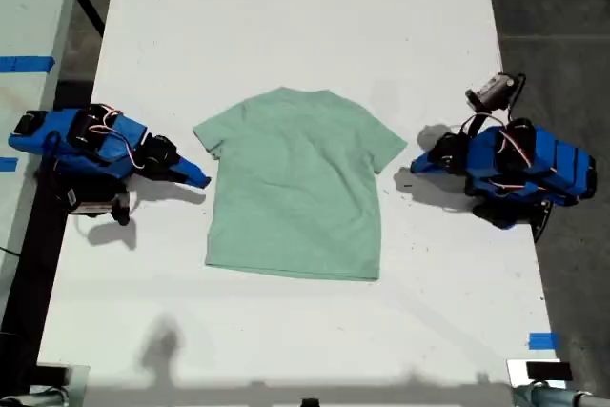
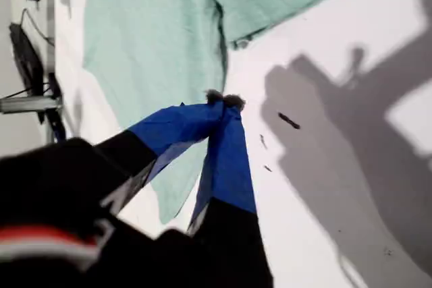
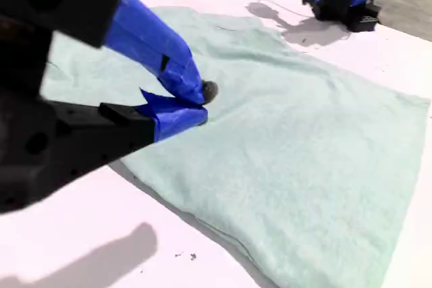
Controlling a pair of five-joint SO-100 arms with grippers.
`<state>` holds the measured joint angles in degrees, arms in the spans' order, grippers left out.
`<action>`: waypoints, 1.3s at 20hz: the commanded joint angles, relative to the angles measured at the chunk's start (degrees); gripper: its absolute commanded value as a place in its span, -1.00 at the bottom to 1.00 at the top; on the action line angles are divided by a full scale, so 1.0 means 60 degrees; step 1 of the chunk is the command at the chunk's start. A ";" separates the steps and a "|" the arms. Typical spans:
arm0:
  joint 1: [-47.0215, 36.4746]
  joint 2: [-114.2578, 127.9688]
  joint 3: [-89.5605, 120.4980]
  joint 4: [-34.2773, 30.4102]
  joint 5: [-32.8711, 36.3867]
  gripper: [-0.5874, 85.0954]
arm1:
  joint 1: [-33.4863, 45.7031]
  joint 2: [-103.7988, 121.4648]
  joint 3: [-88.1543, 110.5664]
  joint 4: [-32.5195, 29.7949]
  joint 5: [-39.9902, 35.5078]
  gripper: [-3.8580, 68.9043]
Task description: Fold tshirt
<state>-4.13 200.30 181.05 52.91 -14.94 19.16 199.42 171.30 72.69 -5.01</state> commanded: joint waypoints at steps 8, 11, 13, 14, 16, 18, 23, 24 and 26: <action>-0.2153 -0.6841 -0.7163 0.2651 0.1201 -0.98 | 0.1289 -0.7778 -0.6519 0.0850 -0.3208 -0.91; -0.3442 -0.8408 -0.9375 0.4512 0.2490 -0.98 | 0.1934 -0.9609 -0.8408 0.1816 -0.4233 -0.91; -0.4380 -0.9390 -1.0781 0.5596 0.3530 -0.98 | 0.2344 -1.0752 -0.9551 0.2607 -0.4819 -0.91; -0.4863 -0.9932 -1.1514 0.6152 0.4043 -0.98 | 0.2476 -1.1221 -1.0063 0.2915 -0.5068 -0.91; -0.5771 -1.0942 -1.2671 0.7002 0.5039 -0.98 | 0.2739 -1.1748 -1.0840 0.3267 -0.5464 -0.91; -0.6343 -1.1528 -1.3286 0.7017 0.6021 -0.98 | 0.2959 -1.2144 -1.1484 0.3486 -0.5918 -0.91; -0.6973 -1.2319 -1.3022 0.7017 0.7002 -0.98 | 0.3179 -1.2437 -1.1924 0.3560 -0.6636 -0.81; -0.6943 -1.2510 -1.3022 0.7017 0.7046 -0.97 | 0.3208 -1.2510 -1.1924 0.3618 -0.6738 -0.78; -0.6929 -1.2920 -1.3066 0.7017 0.7061 -0.80 | 0.3208 -1.2642 -1.1982 0.3677 -0.7061 -0.44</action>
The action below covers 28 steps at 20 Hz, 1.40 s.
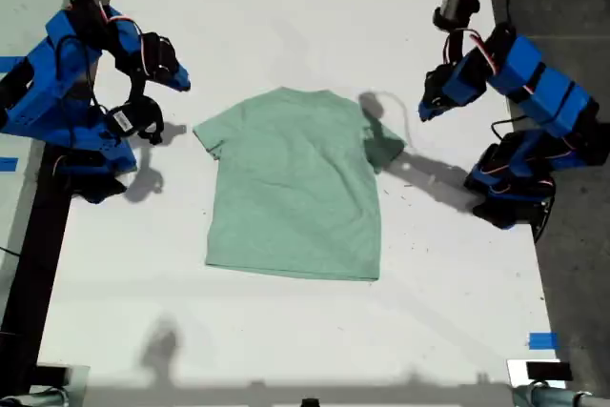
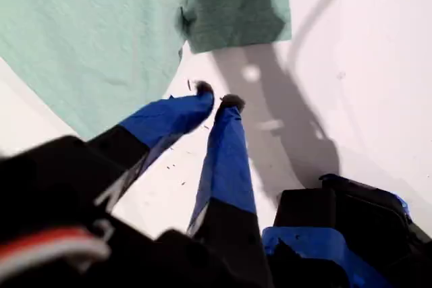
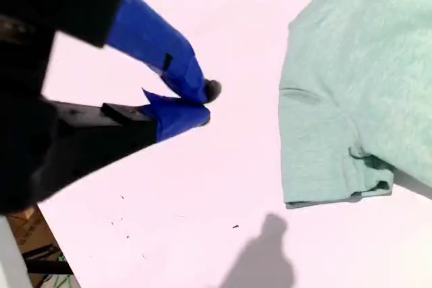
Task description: Fold tshirt
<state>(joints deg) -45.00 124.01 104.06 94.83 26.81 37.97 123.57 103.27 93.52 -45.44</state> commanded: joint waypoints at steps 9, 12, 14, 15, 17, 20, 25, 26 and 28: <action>-0.0352 -0.0205 -0.0322 0.0029 0.0044 -0.65 | 0.0308 -0.0688 -0.0454 -0.0439 -0.1362 0.02; -0.0322 -0.0264 -0.0220 0.0029 0.0044 -0.65 | 0.0688 -0.1172 0.1523 -0.2402 -0.1567 0.03; -0.0264 -0.0264 -0.0146 0.0029 0.0029 -0.66 | 0.0937 -0.1875 0.2520 -0.3677 -0.1685 0.03; -0.0234 -0.0278 -0.0103 0.0029 0.0029 -0.66 | 0.0981 -0.2300 0.2812 -0.4219 -0.1729 0.03; -0.0220 -0.0278 -0.0029 0.0000 0.0029 -0.66 | 0.1040 -0.3237 0.3091 -0.5010 -0.1743 0.02; -0.0132 -0.0322 0.0000 -0.0044 0.0000 -0.67 | 0.1187 -0.4600 0.3047 -0.5640 -0.1685 -0.05; -0.0073 -0.0557 0.0000 -0.0117 -0.0029 -0.68 | 0.1348 -0.5596 0.2534 -0.5742 -0.1758 -0.66; -0.0059 -0.0601 0.0000 -0.0146 -0.0029 -0.68 | 0.1392 -0.5713 0.2432 -0.5698 -0.1860 -0.71; -0.0029 -0.0688 0.0000 -0.0161 -0.0059 -0.68 | 0.1392 -0.5889 0.2212 -0.5581 -0.2021 -0.74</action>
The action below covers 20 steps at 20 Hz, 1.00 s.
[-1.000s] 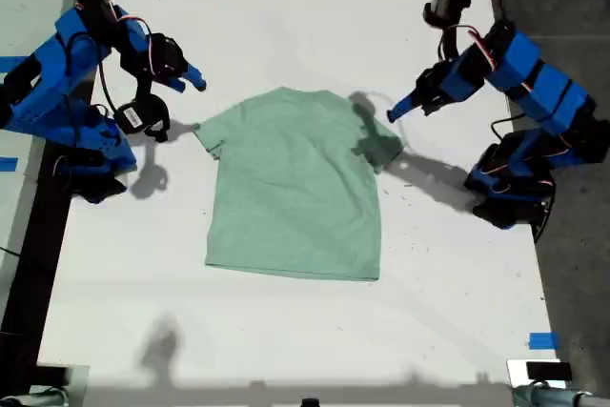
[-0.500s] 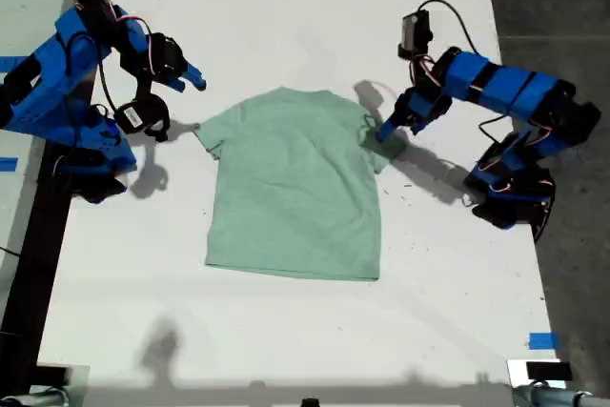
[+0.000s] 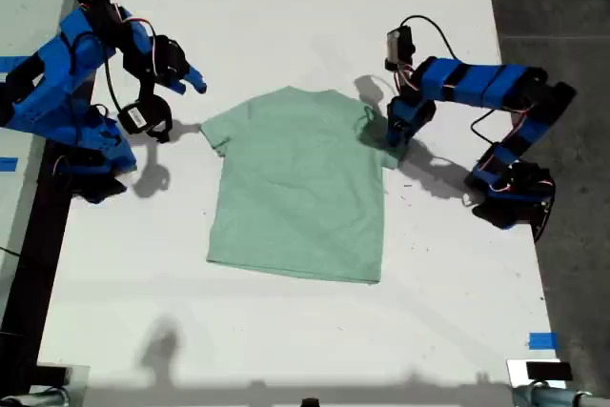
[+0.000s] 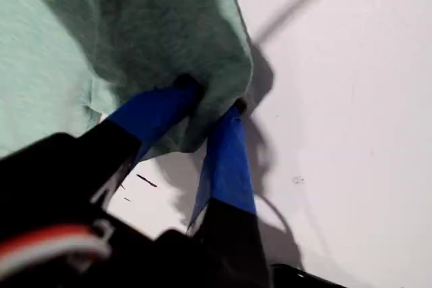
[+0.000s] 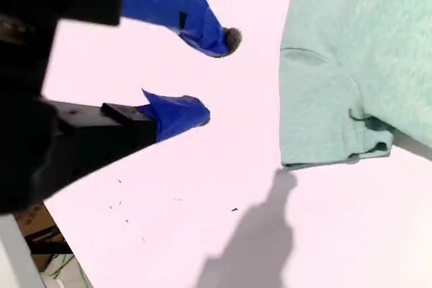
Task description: Fold tshirt
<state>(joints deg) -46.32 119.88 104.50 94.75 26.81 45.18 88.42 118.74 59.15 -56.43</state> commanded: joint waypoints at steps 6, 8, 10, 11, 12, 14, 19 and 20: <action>0.0322 -0.0103 -0.0073 -0.0161 -0.0161 -0.68 | -0.0044 -0.0205 -0.1113 0.1113 -0.0234 -0.94; 0.0322 -0.0117 -0.0073 -0.0146 -0.0176 -0.68 | -0.0176 0.0410 -0.1245 0.1743 -0.0161 -0.94; 0.0337 -0.0117 -0.0073 -0.0146 -0.0205 -0.68 | -0.0278 0.1362 -0.1362 0.2417 -0.0146 -0.94; 0.0352 -0.0117 -0.0073 -0.0146 -0.0205 -0.68 | -0.0425 0.1699 -0.1582 0.2681 -0.0132 -0.94; 0.0366 -0.0117 -0.0073 -0.0146 -0.0205 -0.68 | -0.0659 0.1802 -0.2109 0.3032 -0.0015 -0.94; 0.0381 -0.0117 -0.0073 -0.0146 -0.0220 -0.68 | -0.1245 0.1465 -0.3838 0.3691 0.0308 -0.94; 0.0498 -0.0117 -0.0088 -0.0132 -0.0322 -0.68 | -0.2622 -0.1523 -0.9214 0.4512 0.1025 -0.94; 0.0527 -0.0117 -0.0073 -0.0117 -0.0337 -0.68 | -0.2842 -0.2241 -1.0107 0.4468 0.1157 -0.94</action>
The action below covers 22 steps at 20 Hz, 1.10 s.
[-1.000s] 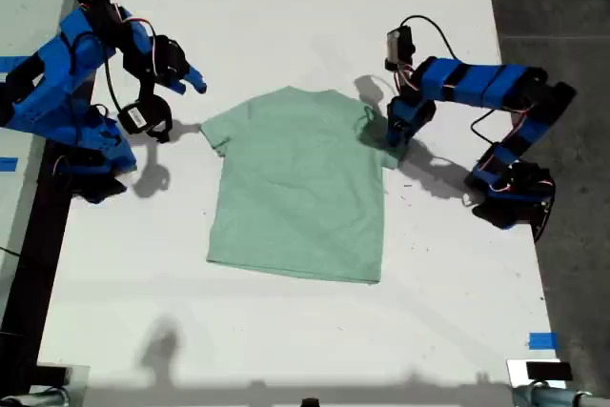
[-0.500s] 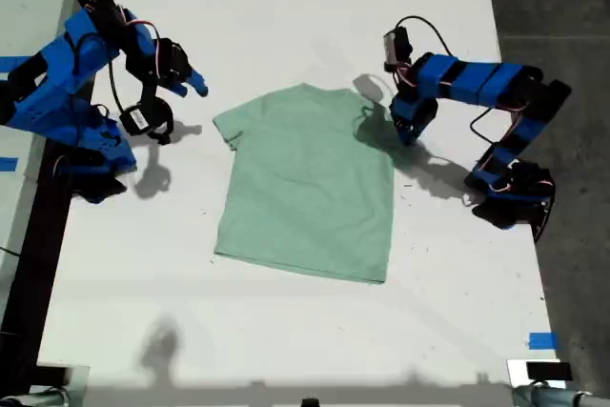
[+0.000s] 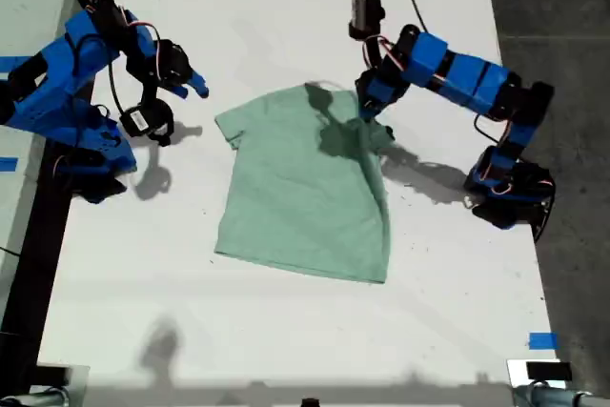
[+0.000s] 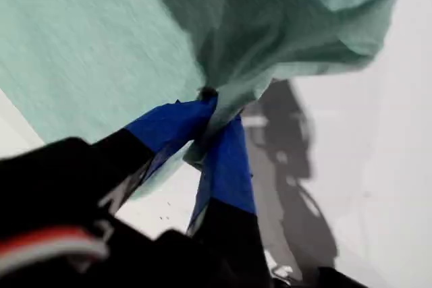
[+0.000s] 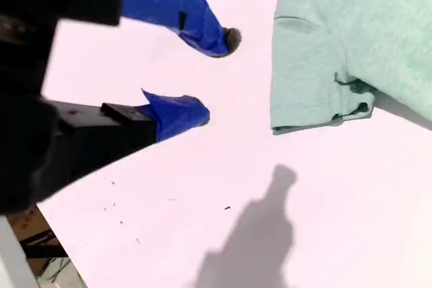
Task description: Fold tshirt
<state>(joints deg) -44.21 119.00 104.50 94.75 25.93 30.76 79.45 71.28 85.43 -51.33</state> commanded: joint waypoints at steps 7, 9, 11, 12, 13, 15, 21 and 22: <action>0.0264 0.0029 -0.0059 -0.0176 -0.0293 -0.66 | -0.1377 -0.5156 -0.4482 -0.2051 0.1201 -0.86; 0.0278 -0.0015 -0.0044 -0.0190 -0.0381 -0.61 | -0.1611 -0.5874 -0.5361 -0.1772 0.1084 0.23; 0.0278 -0.0029 -0.0044 -0.0190 -0.0498 -0.56 | -0.1670 -0.5039 -0.5391 -0.1172 0.1011 0.11; 0.0278 -0.0059 -0.0059 -0.0205 -0.0527 -0.53 | -0.1641 -0.4365 -0.5391 -0.0850 0.0981 0.03; 0.0249 -0.0088 -0.0073 -0.0220 -0.0557 -0.51 | -0.1611 -0.3589 -0.5391 -0.0571 0.0879 -0.01; 0.0234 -0.0117 -0.0059 -0.0249 -0.0586 -0.46 | -0.1479 -0.1875 -0.5186 -0.0161 0.0674 -0.08; 0.0439 -0.0176 -0.0059 -0.0615 -0.0601 -0.34 | -0.0996 0.2007 -0.2007 0.0425 0.0542 -0.21; 0.0410 -0.0234 -0.0044 -0.0674 -0.0601 -0.34 | -0.0967 0.2637 -0.1025 0.0132 0.0601 -0.24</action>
<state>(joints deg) -42.28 117.60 104.50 91.93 22.94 24.43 85.78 57.74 88.33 -47.64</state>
